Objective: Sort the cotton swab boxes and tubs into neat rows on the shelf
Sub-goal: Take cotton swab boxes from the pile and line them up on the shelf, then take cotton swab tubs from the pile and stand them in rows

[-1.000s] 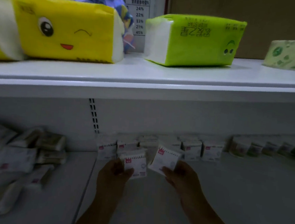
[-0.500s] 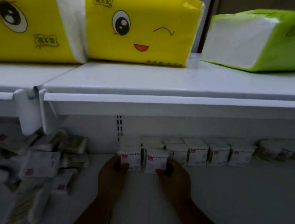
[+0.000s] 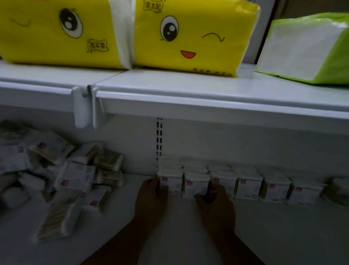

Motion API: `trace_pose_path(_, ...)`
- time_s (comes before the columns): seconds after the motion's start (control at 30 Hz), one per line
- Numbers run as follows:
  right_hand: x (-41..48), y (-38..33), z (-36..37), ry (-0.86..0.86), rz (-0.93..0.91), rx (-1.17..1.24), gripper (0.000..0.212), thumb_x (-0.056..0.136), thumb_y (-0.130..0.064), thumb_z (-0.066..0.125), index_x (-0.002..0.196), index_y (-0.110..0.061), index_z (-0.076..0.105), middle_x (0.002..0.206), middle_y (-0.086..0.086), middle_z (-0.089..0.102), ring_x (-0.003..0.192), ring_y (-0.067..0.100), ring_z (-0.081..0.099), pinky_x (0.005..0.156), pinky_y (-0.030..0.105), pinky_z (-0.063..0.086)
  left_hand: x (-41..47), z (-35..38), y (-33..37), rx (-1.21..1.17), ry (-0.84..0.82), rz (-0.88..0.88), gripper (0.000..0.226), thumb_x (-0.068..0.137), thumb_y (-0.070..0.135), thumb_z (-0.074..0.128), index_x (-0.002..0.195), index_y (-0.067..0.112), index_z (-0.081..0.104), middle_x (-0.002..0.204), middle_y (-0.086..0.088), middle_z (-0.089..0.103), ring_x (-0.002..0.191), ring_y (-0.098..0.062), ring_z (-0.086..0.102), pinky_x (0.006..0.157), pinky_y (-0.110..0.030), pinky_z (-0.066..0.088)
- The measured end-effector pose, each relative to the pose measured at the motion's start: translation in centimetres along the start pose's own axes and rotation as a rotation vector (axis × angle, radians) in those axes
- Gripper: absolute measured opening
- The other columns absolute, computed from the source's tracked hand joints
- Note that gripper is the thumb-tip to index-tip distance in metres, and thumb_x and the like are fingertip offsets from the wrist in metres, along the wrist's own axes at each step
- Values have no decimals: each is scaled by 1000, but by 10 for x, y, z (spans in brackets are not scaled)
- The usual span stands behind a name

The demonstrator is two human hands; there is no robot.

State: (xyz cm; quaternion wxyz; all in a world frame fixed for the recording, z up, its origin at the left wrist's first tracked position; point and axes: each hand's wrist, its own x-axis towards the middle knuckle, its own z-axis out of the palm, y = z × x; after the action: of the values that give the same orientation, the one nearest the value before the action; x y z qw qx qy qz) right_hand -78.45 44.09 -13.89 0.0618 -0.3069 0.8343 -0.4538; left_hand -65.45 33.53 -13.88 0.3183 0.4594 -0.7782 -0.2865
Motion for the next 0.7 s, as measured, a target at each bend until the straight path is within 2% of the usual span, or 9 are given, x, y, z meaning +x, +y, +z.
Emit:
trace_pose_path(0.13,-4,0,-6,57,8,160,23,89,-27,63,107,-14,58,90,6,65,84,27,61,70,29,46,-18,-11,5,99,-34,30,43,92,9,49,136,8,46,135,-15,47,125,-27,43,102,-25,31)
trace_pose_path(0.23,-7,4,-12,83,-57,163,5,89,-16,60,89,-11,59,78,6,61,75,24,55,62,25,35,-40,-29,4,183,-66,16,50,95,18,48,143,12,36,148,-7,33,135,-21,31,108,-21,20)
trace_pose_path(0.27,-10,5,-15,74,-118,134,7,89,-15,60,83,-12,57,69,2,55,71,24,55,56,25,31,-46,-38,3,207,-66,33,49,95,20,48,143,14,36,149,-5,32,136,-19,29,108,-19,18)
trace_pose_path(0.33,-18,3,-21,14,-280,35,13,87,-14,62,76,-13,55,59,-3,49,60,23,52,49,22,27,-57,-67,0,294,-99,83,49,96,24,48,143,20,36,150,-2,30,138,-16,26,108,-16,14)
trace_pose_path(0.37,-25,0,-22,-24,-385,-23,13,84,-13,66,74,-12,58,56,0,52,55,21,50,48,22,28,-63,-86,-3,363,-150,86,51,96,28,47,144,23,33,152,-1,28,140,-15,24,108,-16,13)
trace_pose_path(0.47,-47,-26,-20,-117,-818,-155,19,72,-7,75,62,-11,60,49,3,55,42,20,53,44,20,35,-78,-162,-15,612,-328,4,66,93,43,48,149,31,16,158,3,15,143,-17,19,110,-23,18)
trace_pose_path(0.53,-66,-63,-16,-219,-1115,-257,20,68,-13,72,56,-16,57,45,0,50,38,18,51,38,18,34,-86,-222,-29,761,-342,-71,72,92,49,48,150,30,11,159,1,10,143,-21,19,112,-29,21)
trace_pose_path(0.63,-96,-127,3,-372,-1417,-379,22,66,-22,71,54,-21,53,49,-3,49,40,14,48,36,19,31,-98,-310,-56,816,-313,-230,68,93,50,47,149,26,17,156,-1,21,137,-23,31,103,-29,33)
trace_pose_path(0.7,-114,-165,29,-481,-1447,-441,18,80,-25,63,64,-19,57,66,-1,57,56,17,56,46,24,39,-109,-363,-82,821,-267,-298,67,93,51,45,149,25,18,155,-3,24,136,-23,33,104,-30,34)
